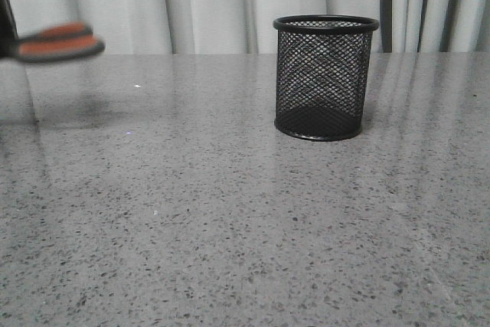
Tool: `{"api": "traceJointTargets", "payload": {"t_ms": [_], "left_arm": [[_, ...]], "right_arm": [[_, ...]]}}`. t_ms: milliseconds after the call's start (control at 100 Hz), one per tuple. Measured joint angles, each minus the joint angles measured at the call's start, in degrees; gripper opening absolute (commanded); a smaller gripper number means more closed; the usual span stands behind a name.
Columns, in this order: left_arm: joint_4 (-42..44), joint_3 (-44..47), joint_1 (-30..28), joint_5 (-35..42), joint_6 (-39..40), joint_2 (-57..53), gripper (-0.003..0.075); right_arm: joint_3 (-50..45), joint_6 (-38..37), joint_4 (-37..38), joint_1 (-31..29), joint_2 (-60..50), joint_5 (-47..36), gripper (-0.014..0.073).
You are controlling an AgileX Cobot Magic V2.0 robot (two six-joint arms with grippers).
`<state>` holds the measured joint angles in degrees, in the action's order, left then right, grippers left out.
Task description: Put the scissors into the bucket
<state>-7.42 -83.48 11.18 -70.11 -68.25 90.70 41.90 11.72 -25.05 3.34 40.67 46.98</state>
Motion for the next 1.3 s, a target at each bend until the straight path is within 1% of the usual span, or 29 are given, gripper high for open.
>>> {"api": "traceJointTargets", "payload": {"t_ms": [150, 280, 610, 750, 800, 950, 1150, 1220, 1300], "left_arm": [[4.26, -4.78, 4.7, -0.65, 3.51, -4.44, -0.0021], [6.61, -7.94, 8.22, -1.6, 4.59, -8.46, -0.0021], [8.22, -12.04, 18.34, -2.68, 8.71, -16.73, -0.0021], [9.43, -13.38, 24.17, -2.78, 11.95, -17.63, -0.0021], [9.97, -13.76, 27.06, -2.78, 13.17, -17.63, -0.0021], [13.66, -14.11, 35.76, -2.81, 18.98, -17.63, -0.0021], [23.62, -14.34, 48.18, -2.81, 25.88, -14.87, -0.0021], [25.68, -14.34, 51.34, -2.4, 27.52, -13.59, -0.0021], [26.48, -14.84, 53.64, -1.85, 28.77, -12.29, -0.0021]], "right_arm": [[0.0, 0.0, -4.5, 0.0, 0.0, -0.14, 0.0479], [0.37, 3.16, -11.03, 0.0, 0.0, -0.49, 0.0479], [5.49, 17.86, -37.7, 0.0, 0.0, -0.5, 0.0479], [6.65, 23.26, -47.74, 0.0, 0.0, 0.15, 0.0479], [6.65, 24.59, -50.46, 0.0, 0.0, 0.4, 0.0479], [6.76, 25.75, -53.3, 0.0, 0.0, 0.89, 0.0479], [6.76, 26.07, -54.24, 0.0, 0.0, 1.27, 0.0479], [6.76, 26.14, -54.49, 0.0, 0.0, 1.52, 0.0479], [6.76, 26.21, -54.56, 0.0, 0.0, 1.82, 0.0479]]}}
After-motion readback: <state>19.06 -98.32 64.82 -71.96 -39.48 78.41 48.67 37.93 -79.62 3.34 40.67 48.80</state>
